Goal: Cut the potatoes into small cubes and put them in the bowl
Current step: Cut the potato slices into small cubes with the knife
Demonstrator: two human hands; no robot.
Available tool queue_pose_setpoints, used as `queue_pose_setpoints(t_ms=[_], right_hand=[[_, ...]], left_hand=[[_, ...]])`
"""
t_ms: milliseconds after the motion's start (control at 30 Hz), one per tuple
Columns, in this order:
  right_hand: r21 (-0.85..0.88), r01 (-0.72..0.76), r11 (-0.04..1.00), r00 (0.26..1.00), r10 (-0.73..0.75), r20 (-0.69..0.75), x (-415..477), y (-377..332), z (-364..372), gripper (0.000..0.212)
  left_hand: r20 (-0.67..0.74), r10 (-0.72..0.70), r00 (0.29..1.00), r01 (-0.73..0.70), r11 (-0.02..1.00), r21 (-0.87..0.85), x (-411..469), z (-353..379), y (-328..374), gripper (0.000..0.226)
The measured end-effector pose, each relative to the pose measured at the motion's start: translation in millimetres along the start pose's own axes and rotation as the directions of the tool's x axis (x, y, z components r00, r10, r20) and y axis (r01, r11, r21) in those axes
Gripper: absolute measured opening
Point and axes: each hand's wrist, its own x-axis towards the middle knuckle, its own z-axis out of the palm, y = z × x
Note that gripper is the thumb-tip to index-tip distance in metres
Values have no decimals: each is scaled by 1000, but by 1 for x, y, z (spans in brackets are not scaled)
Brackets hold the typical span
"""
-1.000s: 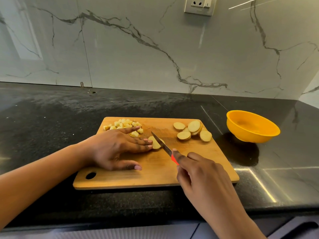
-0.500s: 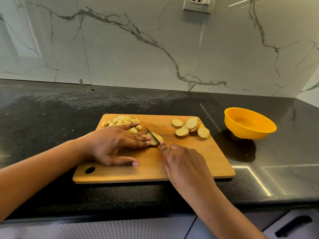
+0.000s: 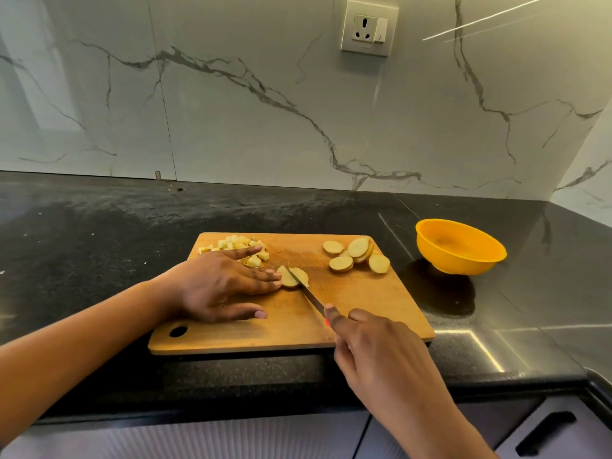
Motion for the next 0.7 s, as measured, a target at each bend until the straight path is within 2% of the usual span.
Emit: queue_pose_setpoints(t_ms=[133, 167, 233, 267, 433, 633, 700], right_hand=[[-8, -17, 1000, 998, 17, -55, 2, 1, 0, 47], [23, -15, 1000, 1000, 15, -23, 4, -2, -2, 47], [120, 1, 993, 991, 15, -135, 13, -1, 3, 47], [146, 8, 989, 989, 13, -146, 18, 1, 8, 46], [330, -58, 942, 987, 104, -125, 34, 5, 13, 42], [271, -8, 962, 977, 66, -204, 27, 4, 12, 43], [248, -19, 969, 981, 67, -184, 24, 2, 12, 41]], left_hand=[[15, -25, 1000, 25, 999, -23, -1, 0, 0, 50], [18, -27, 999, 28, 999, -23, -1, 0, 0, 50], [15, -30, 999, 31, 999, -17, -1, 0, 0, 50], [11, -31, 999, 31, 999, -12, -1, 0, 0, 51], [3, -39, 999, 39, 999, -6, -1, 0, -1, 50], [-5, -38, 999, 38, 999, -7, -1, 2, -2, 49], [-10, -30, 999, 30, 1000, -3, -1, 2, -2, 49]])
